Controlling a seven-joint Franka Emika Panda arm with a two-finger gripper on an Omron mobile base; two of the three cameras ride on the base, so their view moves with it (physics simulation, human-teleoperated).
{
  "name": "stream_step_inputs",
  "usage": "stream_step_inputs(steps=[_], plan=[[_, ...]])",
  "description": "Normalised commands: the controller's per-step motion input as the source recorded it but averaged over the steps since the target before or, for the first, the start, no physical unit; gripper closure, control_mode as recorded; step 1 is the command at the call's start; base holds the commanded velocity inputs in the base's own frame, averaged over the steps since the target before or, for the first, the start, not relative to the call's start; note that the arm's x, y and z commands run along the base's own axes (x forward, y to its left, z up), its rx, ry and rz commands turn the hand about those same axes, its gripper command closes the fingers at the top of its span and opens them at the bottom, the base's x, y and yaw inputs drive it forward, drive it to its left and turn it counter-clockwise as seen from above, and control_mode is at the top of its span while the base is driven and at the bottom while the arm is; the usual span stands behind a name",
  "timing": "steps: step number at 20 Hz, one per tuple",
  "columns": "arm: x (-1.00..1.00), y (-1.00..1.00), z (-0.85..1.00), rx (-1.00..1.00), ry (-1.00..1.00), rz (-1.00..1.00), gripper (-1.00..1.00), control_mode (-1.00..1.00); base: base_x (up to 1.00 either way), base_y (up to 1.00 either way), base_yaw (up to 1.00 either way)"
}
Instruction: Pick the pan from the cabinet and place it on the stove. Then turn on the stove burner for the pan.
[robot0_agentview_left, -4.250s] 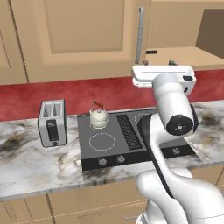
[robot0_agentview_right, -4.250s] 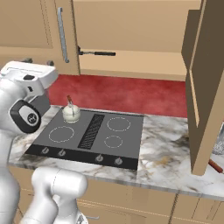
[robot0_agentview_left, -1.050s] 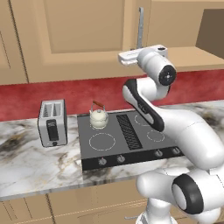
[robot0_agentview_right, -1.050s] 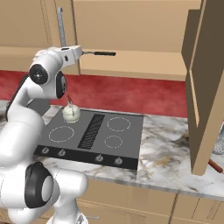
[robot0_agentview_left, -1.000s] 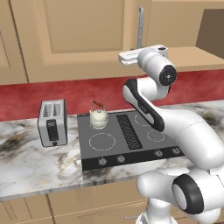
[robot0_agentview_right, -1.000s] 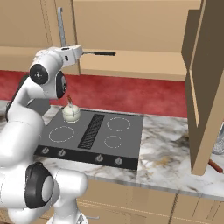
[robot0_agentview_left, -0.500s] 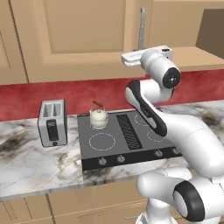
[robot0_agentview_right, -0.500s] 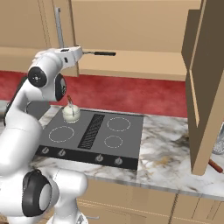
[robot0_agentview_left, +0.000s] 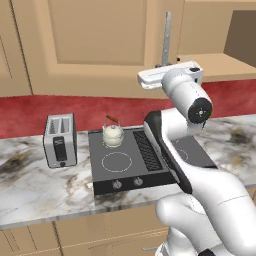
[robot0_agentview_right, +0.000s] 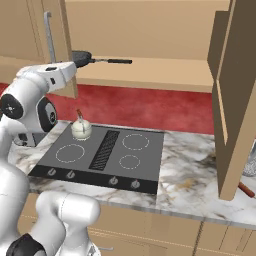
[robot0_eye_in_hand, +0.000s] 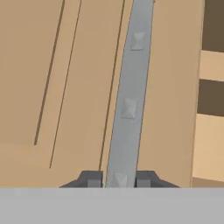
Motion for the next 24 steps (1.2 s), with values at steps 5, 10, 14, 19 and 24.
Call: stream_step_inputs(steps=[5, 10, 14, 19, 24], plan=[[-0.81, 0.48, 0.01, 0.0, 0.0, 0.0, 1.0, -1.0, 0.0, 0.0, 0.0], [-0.85, 0.55, 0.0, 0.0, 0.0, 0.0, 1.0, -1.0, 0.0, 0.0, 0.0], [-0.95, 0.53, 0.0, 0.0, 0.0, 0.0, 1.0, -1.0, 0.0, 0.0, 0.0], [-0.82, 0.25, -0.03, 0.0, -0.07, 0.0, -1.0, -1.0, 0.0, 0.0, 0.0], [-0.79, -0.03, 0.04, 0.05, -0.12, 0.0, -1.0, -1.0, 0.0, 0.0, 0.0]])
